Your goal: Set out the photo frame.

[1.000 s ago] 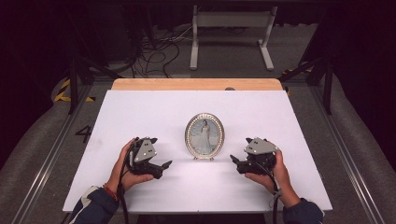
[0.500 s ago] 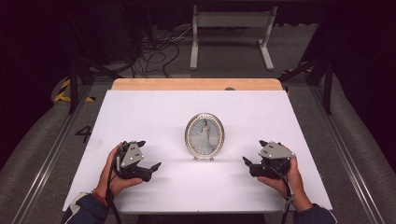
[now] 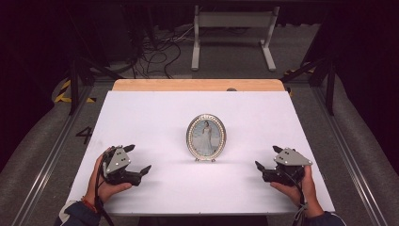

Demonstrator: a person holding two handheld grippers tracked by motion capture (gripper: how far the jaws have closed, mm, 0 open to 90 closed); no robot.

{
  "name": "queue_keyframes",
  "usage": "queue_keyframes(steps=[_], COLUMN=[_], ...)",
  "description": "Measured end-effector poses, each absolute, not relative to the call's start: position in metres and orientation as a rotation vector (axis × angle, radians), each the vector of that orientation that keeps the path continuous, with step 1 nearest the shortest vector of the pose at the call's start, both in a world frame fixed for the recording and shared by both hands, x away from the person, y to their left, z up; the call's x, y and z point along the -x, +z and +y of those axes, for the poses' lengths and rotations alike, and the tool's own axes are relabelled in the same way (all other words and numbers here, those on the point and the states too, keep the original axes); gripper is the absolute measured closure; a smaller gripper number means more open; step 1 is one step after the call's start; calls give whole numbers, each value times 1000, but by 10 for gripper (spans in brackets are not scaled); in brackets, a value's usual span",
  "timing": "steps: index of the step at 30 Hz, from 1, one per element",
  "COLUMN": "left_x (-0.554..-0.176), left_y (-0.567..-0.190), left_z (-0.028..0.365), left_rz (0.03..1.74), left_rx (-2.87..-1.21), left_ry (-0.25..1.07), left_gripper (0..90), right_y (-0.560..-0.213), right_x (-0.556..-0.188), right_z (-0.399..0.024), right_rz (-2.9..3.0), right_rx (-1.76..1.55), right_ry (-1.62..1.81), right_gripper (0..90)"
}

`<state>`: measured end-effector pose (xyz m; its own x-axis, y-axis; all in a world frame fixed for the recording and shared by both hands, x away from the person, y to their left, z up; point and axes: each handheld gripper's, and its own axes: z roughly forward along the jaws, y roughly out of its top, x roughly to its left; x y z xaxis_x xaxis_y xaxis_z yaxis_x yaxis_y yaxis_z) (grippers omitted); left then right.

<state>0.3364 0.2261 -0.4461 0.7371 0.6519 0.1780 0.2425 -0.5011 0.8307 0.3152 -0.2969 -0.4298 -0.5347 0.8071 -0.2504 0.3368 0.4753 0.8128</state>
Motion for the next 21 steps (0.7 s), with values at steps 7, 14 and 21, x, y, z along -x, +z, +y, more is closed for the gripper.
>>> queue_keyframes(steps=[7, 14, 21], left_x=[-330, -323, -314], left_y=[-450, -452, -448], left_z=[236, 248, 245], left_rz=[700, 740, 716], left_rx=[-2087, -2059, -2037], left_ry=[621, 604, 605], left_gripper=[94, 92, 90], right_y=[-433, -440, -441], right_x=[-311, -305, -303], right_z=[-305, -308, -308], right_rz=[2073, 2079, 2071], right_rx=[-965, -952, -959], right_ry=[953, 928, 931], right_gripper=[180, 176, 167])
